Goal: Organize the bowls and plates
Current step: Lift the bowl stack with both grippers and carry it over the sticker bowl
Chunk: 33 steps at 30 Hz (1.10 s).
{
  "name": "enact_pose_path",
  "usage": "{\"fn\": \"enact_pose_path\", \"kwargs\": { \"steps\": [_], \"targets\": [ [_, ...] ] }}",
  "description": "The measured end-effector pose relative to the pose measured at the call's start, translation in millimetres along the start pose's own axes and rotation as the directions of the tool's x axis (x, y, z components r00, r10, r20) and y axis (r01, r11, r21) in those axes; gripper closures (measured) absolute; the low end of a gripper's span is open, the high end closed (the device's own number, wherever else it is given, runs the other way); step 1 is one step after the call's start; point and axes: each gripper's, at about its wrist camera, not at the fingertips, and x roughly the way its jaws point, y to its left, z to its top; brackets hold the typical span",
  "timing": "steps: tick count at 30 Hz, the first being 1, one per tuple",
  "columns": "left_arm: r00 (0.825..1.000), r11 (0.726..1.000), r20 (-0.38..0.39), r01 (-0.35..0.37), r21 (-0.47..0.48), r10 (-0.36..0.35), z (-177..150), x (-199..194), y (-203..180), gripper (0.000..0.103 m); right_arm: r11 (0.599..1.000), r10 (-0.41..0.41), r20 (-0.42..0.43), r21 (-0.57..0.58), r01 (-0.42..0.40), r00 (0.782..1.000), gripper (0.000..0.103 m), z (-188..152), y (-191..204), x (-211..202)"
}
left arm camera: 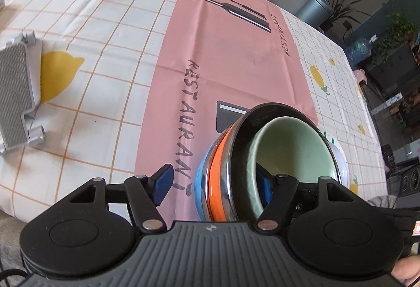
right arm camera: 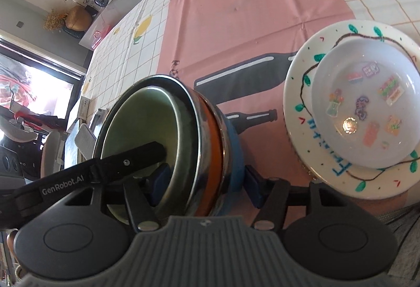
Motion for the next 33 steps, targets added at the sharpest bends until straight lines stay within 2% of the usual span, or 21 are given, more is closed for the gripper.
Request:
{"fn": "enact_pose_path", "kwargs": {
  "steps": [2,6,9,14,18,23,28,33],
  "targets": [
    [0.999,0.997,-0.016,0.036,-0.067,-0.037,0.5,3.8,6.6,0.025,0.999,0.026,-0.003,0.033,-0.026,1.000,0.041,0.7,-4.0,3.5],
    [0.996,0.986,-0.014,0.084,-0.143,-0.087,-2.0,9.3,13.0,0.025,0.997,0.060,0.000,0.054,-0.060,0.998,0.039,0.6,-7.6,7.0],
    [0.991,0.975,-0.015,0.128,-0.180,-0.132,-3.8,13.4,13.2,0.035,0.997,0.062,0.007,0.054,-0.063,0.998,0.040,-1.6,-7.5,4.9],
    [0.993,0.983,-0.003,0.118,-0.139,-0.120,-5.4,10.6,9.9,0.035,0.995,0.066,0.008,0.076,-0.067,0.998,0.041,-4.7,-7.6,4.1],
    [0.996,0.989,0.038,0.089,-0.118,-0.085,-6.4,3.4,6.9,0.035,0.993,0.098,0.008,0.072,-0.098,0.995,0.041,-5.0,-8.1,6.8],
    [0.993,0.990,0.067,0.102,-0.099,-0.096,-2.1,-7.6,-0.3,0.035,0.992,0.114,0.027,0.054,-0.115,0.993,0.041,-0.9,-0.5,2.3],
    [0.985,0.989,0.107,0.143,-0.041,-0.138,7.1,-25.0,-22.7,0.035,0.992,0.122,0.080,0.017,-0.124,0.989,0.041,4.7,9.8,-24.5],
    [0.981,0.985,0.087,0.167,0.052,-0.171,13.4,-25.8,-64.9,0.035,0.991,0.124,0.132,0.038,-0.130,0.983,0.042,8.1,3.4,-63.1]
  ]
}}
